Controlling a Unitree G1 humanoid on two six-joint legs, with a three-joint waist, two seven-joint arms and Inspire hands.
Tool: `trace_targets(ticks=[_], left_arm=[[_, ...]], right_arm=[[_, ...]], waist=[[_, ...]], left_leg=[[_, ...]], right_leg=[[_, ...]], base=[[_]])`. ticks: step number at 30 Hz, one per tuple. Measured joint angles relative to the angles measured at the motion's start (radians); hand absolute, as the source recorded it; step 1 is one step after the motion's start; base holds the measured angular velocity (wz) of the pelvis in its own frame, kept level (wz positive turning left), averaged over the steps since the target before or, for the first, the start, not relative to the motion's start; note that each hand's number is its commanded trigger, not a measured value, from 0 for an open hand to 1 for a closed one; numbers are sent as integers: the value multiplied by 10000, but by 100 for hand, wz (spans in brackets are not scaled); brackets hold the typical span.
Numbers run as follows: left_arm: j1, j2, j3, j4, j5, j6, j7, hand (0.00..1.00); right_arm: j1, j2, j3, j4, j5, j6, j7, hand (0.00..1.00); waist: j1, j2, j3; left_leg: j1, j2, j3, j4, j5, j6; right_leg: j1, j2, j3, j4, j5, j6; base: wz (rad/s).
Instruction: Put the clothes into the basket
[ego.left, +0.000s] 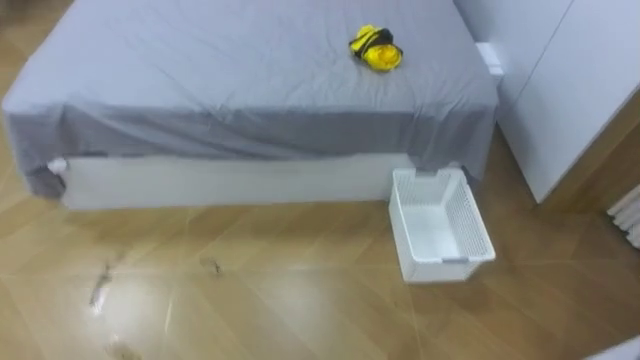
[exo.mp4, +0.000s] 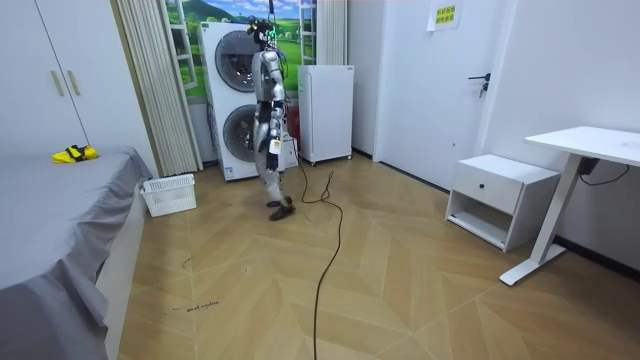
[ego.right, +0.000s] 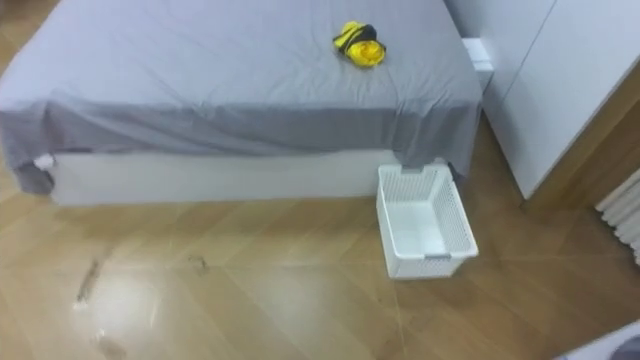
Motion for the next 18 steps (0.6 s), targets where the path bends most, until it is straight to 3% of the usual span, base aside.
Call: trace_targets(ticks=[1,2,3,4,5,6,7,8,9,10,12,13,14,15,16,17,18], left_arm=[[57,-23,-4,-48,-85,-9,36,0],[323,-41,4,-55,-75,-16,104,0],[586,-28,12,-36,-44,-9,221,0],[681,-32,10,-3,-42,-6,281,0],[791,-47,16,46,-42,6,331,0],[838,-81,34,55,-23,7,315,0],[829,-101,37,57,-26,7,292,0],[759,-143,35,61,-38,6,245,0],[562,-157,39,59,-54,-19,198,0],[466,-158,32,54,-64,-30,181,0],[253,-143,7,59,-77,-53,53,0],[233,-114,4,81,-77,-65,55,0],[180,-74,3,70,-187,-115,69,0],[82,-58,-42,-11,-303,-176,103,0],[-8,-45,-146,-45,-262,-208,124,0],[-176,-47,-248,-135,-64,-271,147,0],[-308,-77,-213,-149,225,-379,145,0]], right_arm=[[-39,-8,-1,-2,-5,39,-5,0],[-107,-12,31,-16,-11,111,-16,0],[-110,1,108,1,-101,206,-28,0],[-94,0,180,0,-125,239,-30,0],[-60,-2,196,-4,-174,297,-46,0],[-70,-6,175,-6,-227,339,-71,0],[-68,-6,146,-18,-227,339,-77,0],[-59,-4,13,-28,-245,311,-79,0],[-32,7,-136,-24,-355,301,-78,0],[-59,7,-161,-42,-373,290,-80,0],[-23,9,-217,-189,-377,99,-114,0],[-12,22,-213,-293,-347,84,-160,0],[147,32,-210,-493,-223,12,-240,0],[264,32,-211,-518,-219,-64,-342,0],[299,28,-218,-533,-222,-65,-401,0],[352,15,-268,-660,-222,-113,-432,0],[199,15,-256,-757,-165,-168,-413,0]], waist=[[50,-25,-16],[82,3,-7],[112,63,29],[99,55,27],[86,26,33],[93,-52,36],[64,-108,35],[-5,-169,-27],[-5,-477,-26],[17,-547,13],[44,-471,22],[33,-454,21],[-3,-405,-8],[-61,-438,-8],[-52,-325,-59],[27,-225,-42],[56,-67,31]], left_leg=[[-300,-134,77,-505,161,-35],[-760,-250,264,-1739,725,-108],[-1121,-236,214,-2557,1560,-52],[-1245,-226,165,-2891,1885,-69],[-1436,-206,123,-3338,2495,-25],[-1553,-237,229,-3367,3125,235],[-1597,-303,325,-3257,3413,399],[-1751,-489,559,-2827,3582,773],[-1905,-722,833,-2207,2988,970],[-1957,-809,916,-1884,2780,987],[-1836,-797,1154,-776,1627,1076],[-1635,-821,1221,-713,1369,1101],[-1136,-941,1301,-775,956,1148],[-504,-1084,1297,-1097,685,1247],[-157,-1143,1273,-1348,595,1270],[446,-1206,1072,-1827,500,1296],[1017,-1189,755,-2244,439,1268]], right_leg=[[35,-38,88,-5,-50,5],[109,-86,138,-33,-188,15],[321,-119,192,-35,-384,44],[434,-133,230,-33,-507,66],[644,-169,349,-34,-776,140],[804,-333,447,-47,-1007,272],[923,-438,465,-65,-1114,378],[967,-711,449,-154,-1315,567],[1069,-1083,417,-221,-1407,742],[1124,-1235,403,-186,-1395,827],[1006,-1530,252,1170,-1076,1390],[833,-1575,127,1920,-887,1566],[425,-1761,-118,3513,-162,1586],[41,-1937,-265,4861,1152,1545],[-173,-1960,-281,5439,1978,1460],[-789,-1946,-300,6512,2203,1237],[-1566,-1703,-502,7144,1294,960]], base=[[-30],[-52],[-49],[-37],[-27],[-22],[-9],[0],[0],[-18],[-17],[0],[26],[38],[42],[19],[12]])
